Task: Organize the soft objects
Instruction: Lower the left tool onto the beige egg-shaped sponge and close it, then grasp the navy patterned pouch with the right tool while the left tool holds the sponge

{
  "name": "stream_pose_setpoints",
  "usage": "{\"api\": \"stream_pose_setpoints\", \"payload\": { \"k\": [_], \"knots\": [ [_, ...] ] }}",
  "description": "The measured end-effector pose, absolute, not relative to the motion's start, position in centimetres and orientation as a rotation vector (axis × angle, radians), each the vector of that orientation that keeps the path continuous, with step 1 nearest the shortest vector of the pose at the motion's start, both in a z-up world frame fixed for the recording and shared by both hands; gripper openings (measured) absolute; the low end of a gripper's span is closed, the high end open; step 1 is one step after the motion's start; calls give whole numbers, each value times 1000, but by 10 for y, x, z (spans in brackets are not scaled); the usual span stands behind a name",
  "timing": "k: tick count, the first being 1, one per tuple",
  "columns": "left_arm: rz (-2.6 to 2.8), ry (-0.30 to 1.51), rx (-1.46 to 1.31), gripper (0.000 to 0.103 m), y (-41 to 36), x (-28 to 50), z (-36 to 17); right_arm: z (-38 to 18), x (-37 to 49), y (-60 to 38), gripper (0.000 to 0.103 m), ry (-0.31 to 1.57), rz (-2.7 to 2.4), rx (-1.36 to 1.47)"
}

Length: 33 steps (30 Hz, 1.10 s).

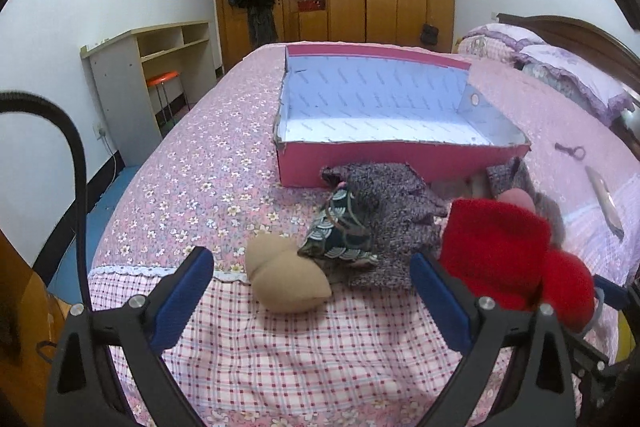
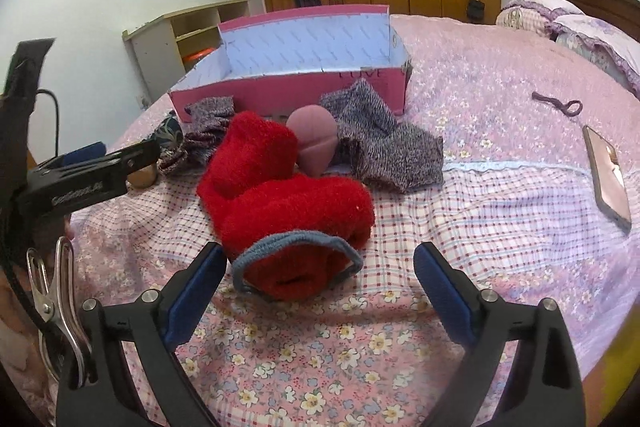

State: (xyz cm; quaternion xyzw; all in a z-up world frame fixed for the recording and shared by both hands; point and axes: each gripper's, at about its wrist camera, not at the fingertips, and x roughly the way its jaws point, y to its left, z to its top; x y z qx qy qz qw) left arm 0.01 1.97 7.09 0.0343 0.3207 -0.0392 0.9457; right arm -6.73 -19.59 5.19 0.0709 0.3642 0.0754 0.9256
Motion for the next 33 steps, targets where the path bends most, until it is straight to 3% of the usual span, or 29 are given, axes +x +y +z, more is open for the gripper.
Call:
{"api": "stream_pose_setpoints", "payload": {
  "k": [3,10,20,22,25,33],
  "knots": [
    [-58,652,70,100,25,-1,68,56,-70,-196,97,742,158,139],
    [-46,710,53,78,39,3,52,65,-68,-191,97,730,167,116],
    [-66,729,25,76,34,12,40,76,-71,-185,97,708,177,67],
    [-83,745,21,58,32,16,38,79,-70,-184,97,706,179,59],
    [-82,756,19,44,36,16,37,82,-68,-186,97,703,186,66],
    [-126,786,-61,41,52,6,42,88,-66,-185,97,703,191,57]
  ]
}}
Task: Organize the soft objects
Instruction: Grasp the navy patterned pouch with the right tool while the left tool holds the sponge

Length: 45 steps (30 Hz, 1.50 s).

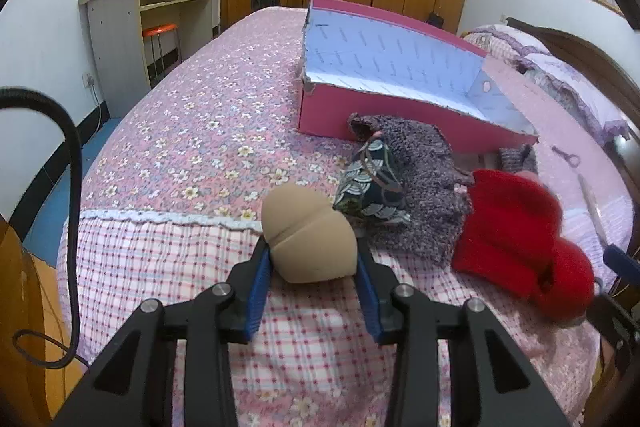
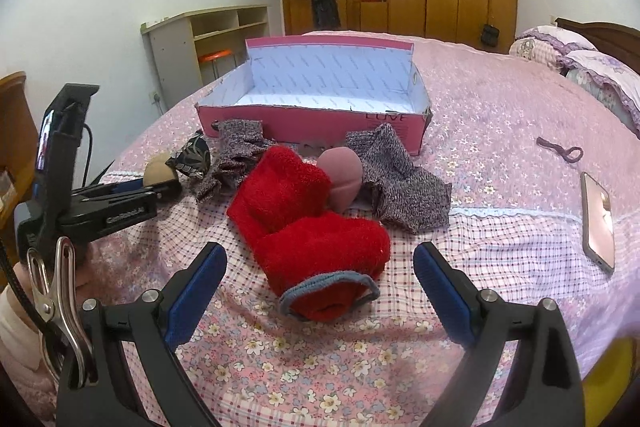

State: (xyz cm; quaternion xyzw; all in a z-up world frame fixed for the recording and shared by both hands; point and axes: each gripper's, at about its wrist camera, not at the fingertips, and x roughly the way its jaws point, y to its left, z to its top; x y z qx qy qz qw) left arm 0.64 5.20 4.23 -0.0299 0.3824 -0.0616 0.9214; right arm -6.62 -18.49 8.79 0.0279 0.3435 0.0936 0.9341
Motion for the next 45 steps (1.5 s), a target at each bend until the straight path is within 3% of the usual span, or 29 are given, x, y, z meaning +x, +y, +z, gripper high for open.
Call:
{"api": "stream_pose_setpoints", "payload": {
  "k": [25,31,33,45],
  "knots": [
    [-22,781,-120,41,113,-35,54,124,-44,-106,96,698,437,21],
    [-32,792,-140,41,118,-35,50,114,-20,-78,86,737,501,44],
    [-34,795,-141,41,117,-34,49,109,-10,-72,78,753,513,59],
    [-44,804,-161,41,120,-30,42,84,43,-44,71,819,486,64]
  ]
}}
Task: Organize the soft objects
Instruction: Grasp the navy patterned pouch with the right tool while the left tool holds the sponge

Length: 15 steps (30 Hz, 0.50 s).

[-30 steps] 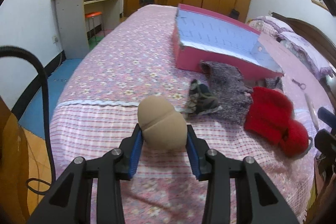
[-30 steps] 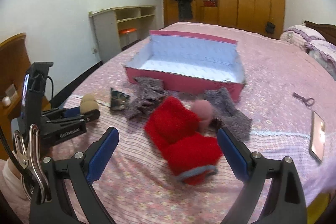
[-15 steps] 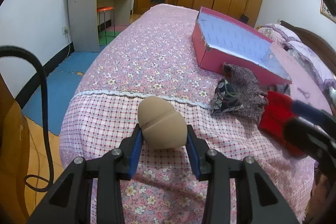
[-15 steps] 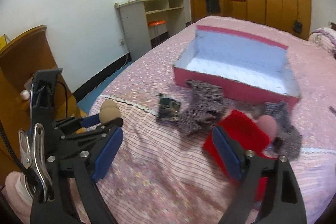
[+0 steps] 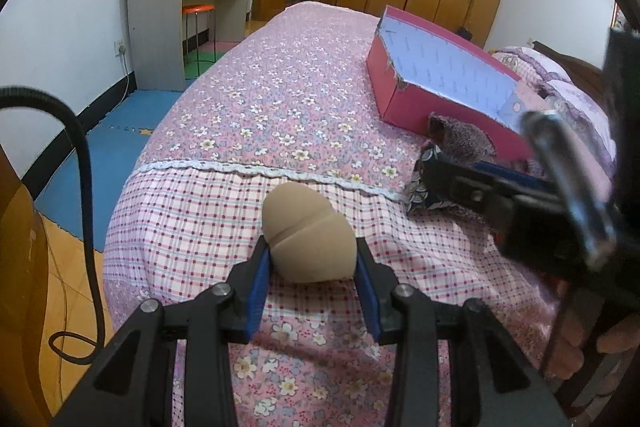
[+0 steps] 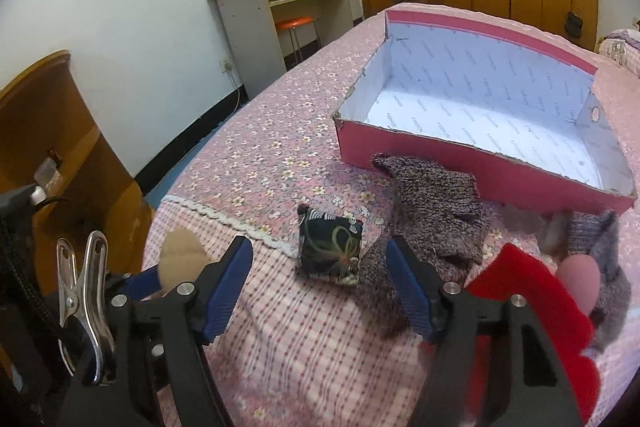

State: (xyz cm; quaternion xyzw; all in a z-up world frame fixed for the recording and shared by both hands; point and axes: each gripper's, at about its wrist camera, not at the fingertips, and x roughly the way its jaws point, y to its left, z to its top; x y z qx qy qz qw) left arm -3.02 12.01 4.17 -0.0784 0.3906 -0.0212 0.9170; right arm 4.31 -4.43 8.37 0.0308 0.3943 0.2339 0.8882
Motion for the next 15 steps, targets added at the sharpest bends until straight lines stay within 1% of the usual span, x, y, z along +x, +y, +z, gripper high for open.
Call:
{"api": "stream_pose_setpoints", "payload": {
  "k": [2,5,8,10,14,15],
  "knots": [
    [-42,805,-158,41,120,-30,41,79,47,-42,71,832,485,64],
    [-42,800,-152,41,120,-31,41,70,51,-36,67,849,487,63],
    [-43,802,-153,41,119,-31,40,62,55,-31,65,853,482,54],
    [-40,805,-151,41,118,-31,41,59,56,-28,60,848,470,46],
    [-30,805,-134,41,115,-29,41,60,57,-29,39,840,456,54],
    [-26,807,-129,41,114,-29,41,59,57,-31,38,841,456,60]
  ]
}}
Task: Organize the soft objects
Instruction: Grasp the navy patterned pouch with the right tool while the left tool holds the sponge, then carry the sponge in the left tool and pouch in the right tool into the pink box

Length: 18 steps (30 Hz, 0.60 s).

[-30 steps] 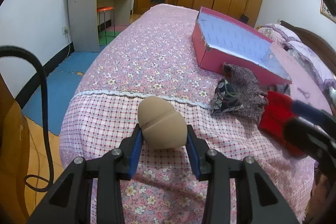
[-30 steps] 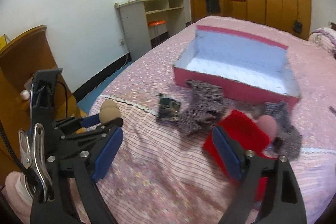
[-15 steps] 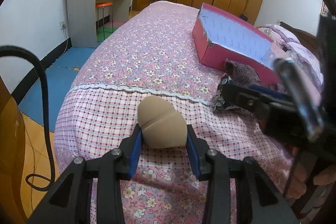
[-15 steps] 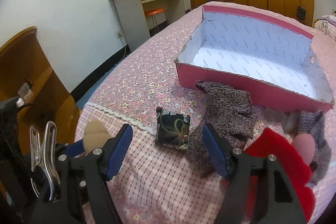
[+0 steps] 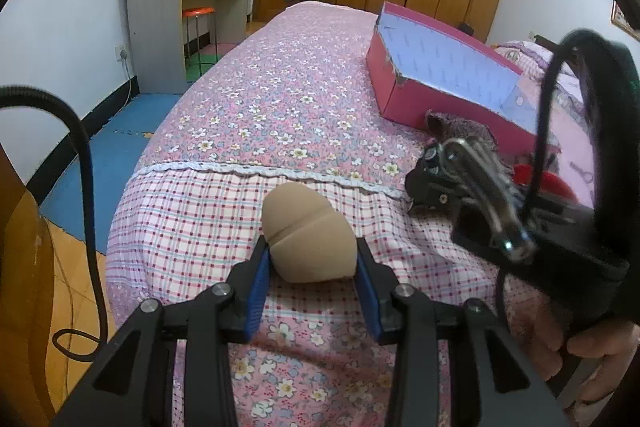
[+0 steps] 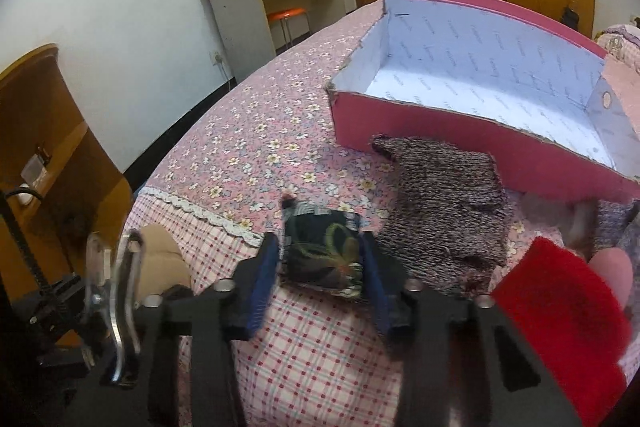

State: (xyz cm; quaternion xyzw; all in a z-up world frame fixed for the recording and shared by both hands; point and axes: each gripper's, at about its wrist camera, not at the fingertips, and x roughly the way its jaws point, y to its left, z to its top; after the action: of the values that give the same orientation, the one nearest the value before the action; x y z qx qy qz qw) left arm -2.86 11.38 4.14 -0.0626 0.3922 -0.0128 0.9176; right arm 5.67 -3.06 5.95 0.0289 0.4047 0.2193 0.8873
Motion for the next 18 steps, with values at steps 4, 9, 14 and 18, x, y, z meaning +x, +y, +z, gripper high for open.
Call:
{"api": "stream_pose_setpoints", "payload": {
  "k": [4,9,14,18],
  "knots": [
    [-18,811,-121,41,113,-28,43,60,54,-39,36,836,474,99],
    [-14,805,-116,41,111,-29,47,66,42,-48,36,823,503,114],
    [-29,791,-108,41,106,-34,55,76,25,-58,36,804,516,121],
    [-40,773,-91,41,100,-39,62,84,16,-65,36,788,508,138]
  ]
}}
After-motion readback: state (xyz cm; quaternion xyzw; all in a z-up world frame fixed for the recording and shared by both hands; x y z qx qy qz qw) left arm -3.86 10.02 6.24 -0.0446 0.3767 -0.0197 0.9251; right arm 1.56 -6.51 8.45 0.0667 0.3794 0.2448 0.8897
